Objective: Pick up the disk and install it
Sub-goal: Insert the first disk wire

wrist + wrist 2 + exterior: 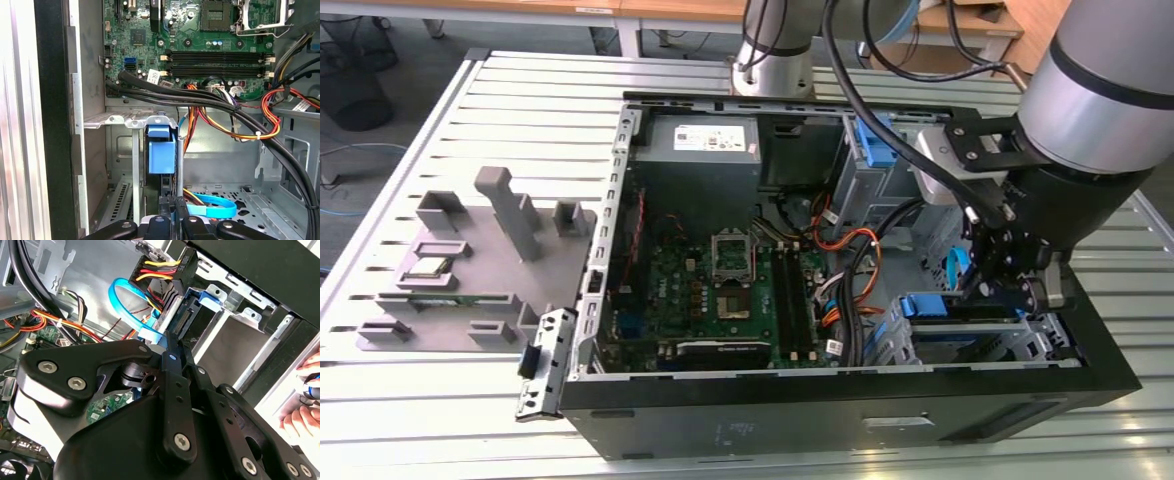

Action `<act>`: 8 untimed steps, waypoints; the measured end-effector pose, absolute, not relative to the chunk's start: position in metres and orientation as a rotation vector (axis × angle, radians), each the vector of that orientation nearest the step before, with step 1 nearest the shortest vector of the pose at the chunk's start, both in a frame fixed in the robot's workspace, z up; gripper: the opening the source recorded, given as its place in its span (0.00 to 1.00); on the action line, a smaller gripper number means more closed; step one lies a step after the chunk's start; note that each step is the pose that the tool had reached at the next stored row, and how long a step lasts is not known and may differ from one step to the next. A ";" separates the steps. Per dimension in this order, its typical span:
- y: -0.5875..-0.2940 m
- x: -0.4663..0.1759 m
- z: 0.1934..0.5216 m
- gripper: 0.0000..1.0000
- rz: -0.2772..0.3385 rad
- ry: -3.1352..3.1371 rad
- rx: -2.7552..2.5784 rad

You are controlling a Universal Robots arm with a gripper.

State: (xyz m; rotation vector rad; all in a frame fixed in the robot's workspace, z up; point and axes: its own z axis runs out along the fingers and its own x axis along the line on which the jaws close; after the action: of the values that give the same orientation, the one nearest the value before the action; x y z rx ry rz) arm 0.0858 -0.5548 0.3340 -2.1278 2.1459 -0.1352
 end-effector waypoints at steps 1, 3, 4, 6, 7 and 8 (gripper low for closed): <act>-0.555 0.086 0.334 0.16 -0.135 2.146 -2.128; -0.555 0.086 0.334 0.16 -0.136 2.146 -2.128; -0.555 0.086 0.333 0.16 -0.135 2.146 -2.128; -0.555 0.086 0.333 0.16 -0.135 2.146 -2.128; -0.555 0.086 0.333 0.16 -0.136 2.146 -2.128; -0.555 0.086 0.333 0.16 -0.136 2.146 -2.128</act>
State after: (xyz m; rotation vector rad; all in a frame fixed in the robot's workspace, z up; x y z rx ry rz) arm 0.0857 -0.5548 0.3325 -2.1278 2.1458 -0.1356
